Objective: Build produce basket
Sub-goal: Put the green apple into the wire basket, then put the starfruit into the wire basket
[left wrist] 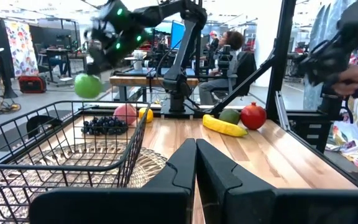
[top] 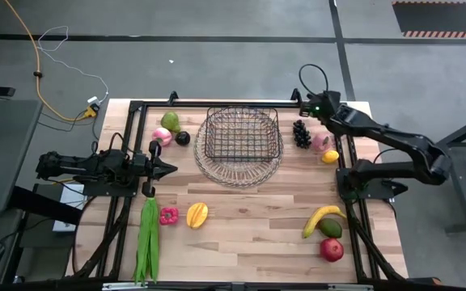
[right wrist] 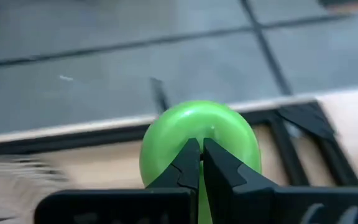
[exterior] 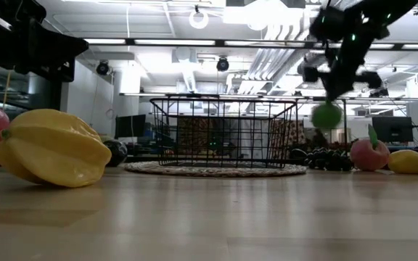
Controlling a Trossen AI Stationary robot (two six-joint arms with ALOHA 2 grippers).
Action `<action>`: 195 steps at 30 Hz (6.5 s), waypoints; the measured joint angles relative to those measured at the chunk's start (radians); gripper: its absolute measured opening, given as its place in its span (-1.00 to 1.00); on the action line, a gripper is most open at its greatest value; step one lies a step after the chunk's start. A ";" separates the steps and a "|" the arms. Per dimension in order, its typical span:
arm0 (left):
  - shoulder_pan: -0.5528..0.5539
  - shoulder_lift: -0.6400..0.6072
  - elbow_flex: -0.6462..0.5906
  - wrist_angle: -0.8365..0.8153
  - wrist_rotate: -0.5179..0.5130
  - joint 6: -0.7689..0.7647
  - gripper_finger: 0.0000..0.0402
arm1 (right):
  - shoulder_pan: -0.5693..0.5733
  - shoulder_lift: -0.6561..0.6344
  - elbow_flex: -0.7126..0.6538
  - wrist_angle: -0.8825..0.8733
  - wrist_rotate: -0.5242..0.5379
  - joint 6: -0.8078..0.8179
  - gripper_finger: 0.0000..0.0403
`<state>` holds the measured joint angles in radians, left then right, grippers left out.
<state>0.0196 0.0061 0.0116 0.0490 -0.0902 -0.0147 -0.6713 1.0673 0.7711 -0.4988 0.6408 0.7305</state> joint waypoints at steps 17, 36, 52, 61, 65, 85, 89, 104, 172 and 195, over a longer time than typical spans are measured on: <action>0.000 0.000 0.000 0.000 -0.001 -0.017 -1.00 | 0.336 0.131 0.098 0.387 -0.321 -0.316 -1.00; 0.000 0.000 0.000 0.001 -0.030 -0.008 -1.00 | 0.317 0.638 0.652 -0.284 -0.460 -0.783 -1.00; 0.000 0.000 0.000 0.000 -0.030 -0.008 -1.00 | 0.261 0.864 0.728 -0.319 -0.461 -0.948 -1.00; 0.000 0.000 0.000 0.000 -0.029 -0.008 -1.00 | 0.250 0.868 0.728 -0.312 -0.459 -0.866 -0.95; 0.000 0.000 0.000 0.000 -0.029 -0.008 -1.00 | 0.255 0.868 0.730 -0.325 -0.430 -0.843 -0.86; 0.000 0.000 0.000 -0.005 -0.026 -0.009 -1.00 | 0.356 0.673 0.819 -0.571 -0.413 -0.775 0.02; -0.001 0.000 0.000 -0.012 -0.024 -0.024 -1.00 | 0.419 0.450 0.584 -0.422 -0.413 -0.716 0.02; 0.000 0.000 0.000 0.053 -0.027 -0.026 -1.00 | 0.679 -0.133 -0.342 0.950 -0.398 -0.654 0.02; -0.322 1.213 0.718 -0.420 -0.006 -0.976 0.10 | 0.684 -0.131 -0.471 1.079 -0.389 -0.599 0.02; -0.320 1.396 0.734 -0.357 0.033 -1.030 0.06 | 0.684 -0.131 -0.471 1.079 -0.389 -0.600 0.02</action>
<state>-0.3008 1.4025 0.7460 -0.3076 -0.0570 -1.0443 0.0132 0.9360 0.2996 0.5800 0.2517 0.1310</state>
